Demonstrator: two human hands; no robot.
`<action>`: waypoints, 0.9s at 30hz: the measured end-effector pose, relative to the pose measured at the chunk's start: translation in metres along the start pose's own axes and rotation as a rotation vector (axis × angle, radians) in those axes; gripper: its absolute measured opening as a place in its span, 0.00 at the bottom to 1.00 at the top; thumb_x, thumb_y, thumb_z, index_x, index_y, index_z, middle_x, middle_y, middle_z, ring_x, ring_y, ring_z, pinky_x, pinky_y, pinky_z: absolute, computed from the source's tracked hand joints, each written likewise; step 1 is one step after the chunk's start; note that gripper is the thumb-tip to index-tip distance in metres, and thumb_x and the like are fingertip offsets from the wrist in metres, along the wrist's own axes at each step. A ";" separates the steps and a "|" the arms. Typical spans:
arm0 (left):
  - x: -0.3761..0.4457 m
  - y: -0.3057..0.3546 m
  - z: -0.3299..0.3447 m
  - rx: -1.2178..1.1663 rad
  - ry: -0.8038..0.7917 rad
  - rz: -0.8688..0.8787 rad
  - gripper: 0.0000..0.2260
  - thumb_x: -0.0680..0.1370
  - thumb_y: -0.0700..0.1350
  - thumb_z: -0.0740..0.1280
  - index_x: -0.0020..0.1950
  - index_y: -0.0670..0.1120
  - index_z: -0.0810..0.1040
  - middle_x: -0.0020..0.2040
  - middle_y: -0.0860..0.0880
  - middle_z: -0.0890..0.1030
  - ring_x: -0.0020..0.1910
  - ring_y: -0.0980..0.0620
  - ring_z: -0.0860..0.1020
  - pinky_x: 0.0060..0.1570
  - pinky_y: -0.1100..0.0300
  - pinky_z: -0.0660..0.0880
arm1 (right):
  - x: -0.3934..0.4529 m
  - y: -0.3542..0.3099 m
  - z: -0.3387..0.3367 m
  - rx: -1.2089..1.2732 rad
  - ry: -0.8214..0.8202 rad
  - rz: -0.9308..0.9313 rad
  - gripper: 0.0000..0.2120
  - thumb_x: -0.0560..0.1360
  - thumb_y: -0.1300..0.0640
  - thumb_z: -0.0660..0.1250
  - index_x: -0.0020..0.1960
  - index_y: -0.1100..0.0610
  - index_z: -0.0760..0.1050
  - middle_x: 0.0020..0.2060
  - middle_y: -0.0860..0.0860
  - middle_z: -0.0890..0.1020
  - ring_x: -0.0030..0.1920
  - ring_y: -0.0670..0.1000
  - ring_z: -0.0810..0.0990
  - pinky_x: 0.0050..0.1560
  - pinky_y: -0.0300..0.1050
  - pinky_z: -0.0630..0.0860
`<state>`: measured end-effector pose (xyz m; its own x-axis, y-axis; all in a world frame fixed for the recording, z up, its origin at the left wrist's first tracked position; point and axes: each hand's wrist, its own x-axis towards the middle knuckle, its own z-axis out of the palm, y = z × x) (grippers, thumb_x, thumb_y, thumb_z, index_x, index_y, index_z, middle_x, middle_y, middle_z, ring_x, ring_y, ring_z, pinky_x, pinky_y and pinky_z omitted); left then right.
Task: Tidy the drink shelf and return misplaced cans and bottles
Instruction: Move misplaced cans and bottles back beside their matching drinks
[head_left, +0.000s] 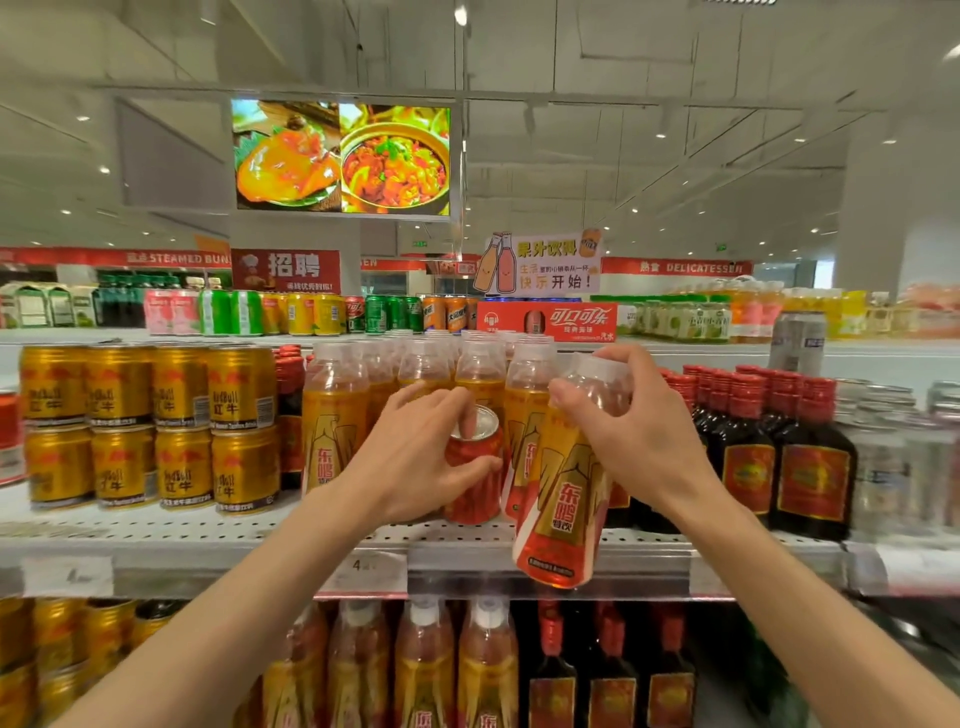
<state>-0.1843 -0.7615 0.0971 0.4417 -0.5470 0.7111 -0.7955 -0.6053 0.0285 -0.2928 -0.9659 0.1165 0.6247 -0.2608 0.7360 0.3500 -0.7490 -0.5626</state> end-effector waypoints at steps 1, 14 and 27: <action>-0.002 -0.001 0.000 -0.020 0.017 0.007 0.18 0.75 0.64 0.69 0.45 0.54 0.66 0.41 0.58 0.77 0.44 0.55 0.75 0.69 0.49 0.69 | 0.000 0.000 0.000 -0.006 0.001 -0.002 0.21 0.74 0.38 0.69 0.60 0.45 0.66 0.43 0.40 0.80 0.43 0.43 0.82 0.48 0.50 0.82; -0.045 -0.035 -0.046 -0.418 0.203 -0.252 0.19 0.70 0.60 0.76 0.45 0.52 0.69 0.49 0.58 0.81 0.52 0.62 0.79 0.44 0.67 0.77 | 0.031 -0.022 0.053 -0.186 0.068 -0.186 0.29 0.74 0.31 0.64 0.67 0.46 0.67 0.43 0.42 0.82 0.44 0.46 0.82 0.48 0.54 0.82; -0.057 -0.048 -0.046 -0.377 0.186 -0.283 0.19 0.71 0.63 0.74 0.46 0.52 0.69 0.47 0.58 0.80 0.39 0.56 0.80 0.37 0.56 0.79 | 0.034 -0.009 0.088 -0.561 -0.057 -0.377 0.36 0.77 0.33 0.62 0.77 0.49 0.59 0.73 0.48 0.67 0.52 0.54 0.83 0.49 0.56 0.81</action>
<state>-0.1904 -0.6753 0.0878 0.6075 -0.2584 0.7511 -0.7649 -0.4453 0.4654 -0.2133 -0.9144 0.1133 0.5721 0.1008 0.8140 0.1455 -0.9891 0.0202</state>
